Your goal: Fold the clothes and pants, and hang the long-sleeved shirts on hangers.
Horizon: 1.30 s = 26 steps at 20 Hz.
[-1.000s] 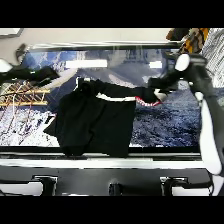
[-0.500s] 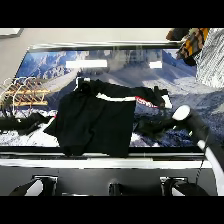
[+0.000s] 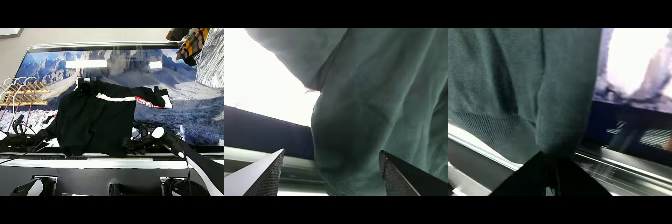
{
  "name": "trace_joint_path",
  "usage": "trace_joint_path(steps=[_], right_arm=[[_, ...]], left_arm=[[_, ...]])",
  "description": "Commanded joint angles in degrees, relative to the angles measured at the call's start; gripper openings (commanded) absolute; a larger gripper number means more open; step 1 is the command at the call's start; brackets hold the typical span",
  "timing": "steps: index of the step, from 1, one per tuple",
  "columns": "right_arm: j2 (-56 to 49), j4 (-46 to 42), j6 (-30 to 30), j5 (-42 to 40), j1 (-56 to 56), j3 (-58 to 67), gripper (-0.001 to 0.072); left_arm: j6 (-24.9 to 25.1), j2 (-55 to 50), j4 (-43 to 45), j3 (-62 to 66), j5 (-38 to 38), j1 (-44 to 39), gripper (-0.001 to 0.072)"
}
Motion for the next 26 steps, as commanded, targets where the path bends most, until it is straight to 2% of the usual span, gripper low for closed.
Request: trace_joint_path(steps=[1,4,8,9,10,11,14,19,22,26], right_arm=[[1.9,0.63,0.7,-1.05,0.92,1.07,0.0055],[6.08,-1.38,4.92,-1.18,0.92,1.84,0.0055],[9.22,-1.33,6.75,-1.05,0.96,1.84,0.0055],[9.88,-1.31,6.84,-1.05,0.96,1.86,0.0055],[10.64,-1.31,6.84,-1.09,0.96,1.86,0.0055],[11.74,-1.27,6.84,-1.68,0.96,2.14,0.0055],[13.68,-6.36,8.15,-3.58,0.9,9.9,0.0055],[13.66,-43.15,23.96,-3.52,0.92,41.77,0.0055],[13.68,-56.02,23.58,-0.7,0.92,62.25,0.0055],[15.65,-58.01,17.07,6.49,0.96,83.58,0.0055]], left_arm=[[2.36,0.22,-2.64,-2.97,1.33,-1.77,0.0686],[2.49,0.22,-4.61,-5.99,5.55,-5.22,0.0686],[2.29,-1.33,-5.84,-7.69,11.1,-10.23,0.0673],[2.32,-1.92,-7.15,-7.69,12.26,-11.28,0.0618],[2.4,-2.54,-8.55,-7.65,13.31,-12.17,0.04],[2.86,-2.93,-9.46,-7.26,13.75,-12.61,0.0041],[5.66,-2.8,-10.47,0.42,13.55,-12.66,0.0033],[6.43,-2.82,-9.57,31.76,13.2,-12.68,0.0033],[6.43,-2.62,-9.57,49.94,13.2,-12.68,0.0034],[6.38,-0.37,-8.41,68.19,13.35,-12.66,0.0034]])
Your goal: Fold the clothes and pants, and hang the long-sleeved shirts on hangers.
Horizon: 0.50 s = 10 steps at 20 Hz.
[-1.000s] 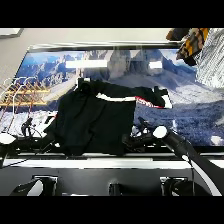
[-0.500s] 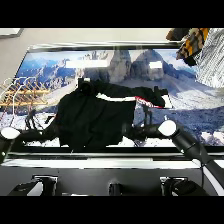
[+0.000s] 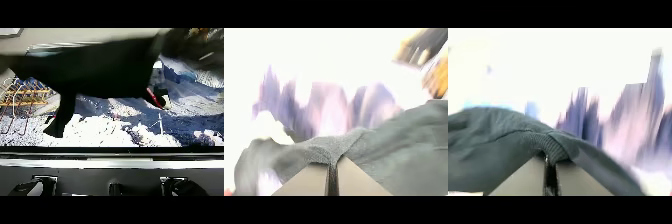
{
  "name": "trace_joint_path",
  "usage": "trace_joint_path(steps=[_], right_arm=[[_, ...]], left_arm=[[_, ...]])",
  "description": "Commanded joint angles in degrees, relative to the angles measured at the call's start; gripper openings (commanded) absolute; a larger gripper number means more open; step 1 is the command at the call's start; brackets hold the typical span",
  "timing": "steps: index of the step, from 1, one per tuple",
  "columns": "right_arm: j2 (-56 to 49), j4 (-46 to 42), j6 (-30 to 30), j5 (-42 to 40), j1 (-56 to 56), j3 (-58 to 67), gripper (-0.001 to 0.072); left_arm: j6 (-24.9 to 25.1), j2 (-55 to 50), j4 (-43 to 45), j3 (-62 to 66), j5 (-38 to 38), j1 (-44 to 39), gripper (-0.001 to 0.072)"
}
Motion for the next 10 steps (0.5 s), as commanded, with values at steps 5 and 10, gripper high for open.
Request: trace_joint_path(steps=[5,10], right_arm=[[11.74,-6.47,-3.02,9.81,0.04,19.78,0.0055],[12.17,-7.32,-1.92,11.78,0.04,19.5,0.0055]], left_arm=[[-0.17,9.77,5.22,18.08,1.55,-0.02,0.0035],[-8.17,13.09,10.36,17.73,0.2,-0.02,0.0035]])
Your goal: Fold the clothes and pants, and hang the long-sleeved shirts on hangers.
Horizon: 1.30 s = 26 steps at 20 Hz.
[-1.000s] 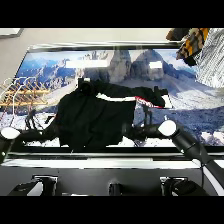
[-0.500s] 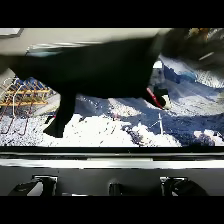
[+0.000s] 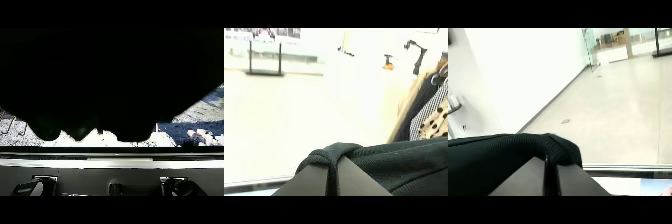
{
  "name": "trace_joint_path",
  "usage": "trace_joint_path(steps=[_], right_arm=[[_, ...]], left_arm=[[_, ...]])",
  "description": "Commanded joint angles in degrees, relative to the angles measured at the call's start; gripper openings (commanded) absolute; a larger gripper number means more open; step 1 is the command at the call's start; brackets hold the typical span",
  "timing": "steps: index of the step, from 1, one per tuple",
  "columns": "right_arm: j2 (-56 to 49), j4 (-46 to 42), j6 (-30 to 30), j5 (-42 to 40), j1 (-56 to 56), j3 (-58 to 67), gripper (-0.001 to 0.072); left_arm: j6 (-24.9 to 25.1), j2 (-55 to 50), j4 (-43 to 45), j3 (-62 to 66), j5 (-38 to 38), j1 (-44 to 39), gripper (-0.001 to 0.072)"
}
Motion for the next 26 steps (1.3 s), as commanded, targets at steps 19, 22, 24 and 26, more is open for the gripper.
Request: trace_joint_path(steps=[19,22,24,26], right_arm=[[-65.72,-12.11,22.51,-8.33,-0.02,-2.86,0.0109],[-67.63,-4.83,18.08,-1.92,-0.02,-2.84,0.0403],[-65.16,-4.26,10.82,2.64,-0.04,-2.84,0.0501],[-59.78,-4.15,2.64,8.02,-1.92,-2.86,0.0504]], left_arm=[[-6.51,-57.94,3.8,-13.86,7.65,-10.97,0.0035],[-11.08,-60.85,3.34,-13.86,2.25,-11.15,0.03],[-12.35,-59.01,3.32,-13.75,1.14,-10.16,0.07],[-12.31,-54.75,3.37,-13.75,-0.87,-8.2,0.07]])
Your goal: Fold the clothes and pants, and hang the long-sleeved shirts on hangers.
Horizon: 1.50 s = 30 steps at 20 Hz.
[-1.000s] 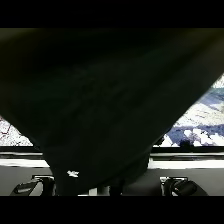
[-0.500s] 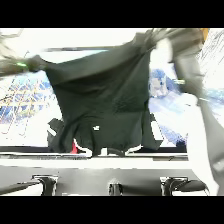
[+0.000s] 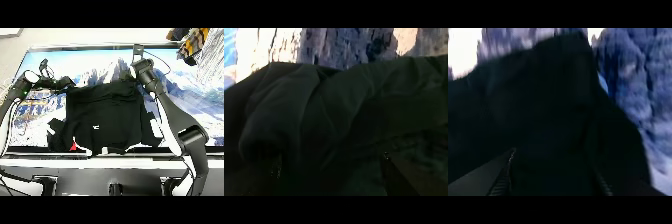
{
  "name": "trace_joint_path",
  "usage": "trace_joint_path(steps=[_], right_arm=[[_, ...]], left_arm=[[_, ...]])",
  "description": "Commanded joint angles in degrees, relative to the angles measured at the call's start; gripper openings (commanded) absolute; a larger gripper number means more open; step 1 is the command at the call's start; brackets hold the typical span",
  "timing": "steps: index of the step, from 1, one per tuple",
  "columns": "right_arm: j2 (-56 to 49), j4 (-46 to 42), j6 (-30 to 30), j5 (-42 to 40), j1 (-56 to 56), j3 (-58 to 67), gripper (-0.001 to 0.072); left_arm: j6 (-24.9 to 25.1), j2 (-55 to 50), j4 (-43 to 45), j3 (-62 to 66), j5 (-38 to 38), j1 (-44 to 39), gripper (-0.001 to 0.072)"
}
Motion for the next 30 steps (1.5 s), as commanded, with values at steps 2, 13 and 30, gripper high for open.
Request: trace_joint_path(steps=[2,13,30], right_arm=[[10.8,2.8,-14.34,13.49,-5.6,0.0,0.0504],[51.95,28.81,-10.67,12.0,-14.53,-55.95,0.0605],[43.82,36.33,5.55,-18.53,13.22,-81.5,0.0582]], left_arm=[[-1.9,7.52,0.57,0.0,-8.17,4.11,0.07],[-5.81,44.26,5.11,-41.92,-13.16,1.18,0.0699],[-21.03,47.58,4.44,-56.5,-3.37,-23.23,0.0699]])
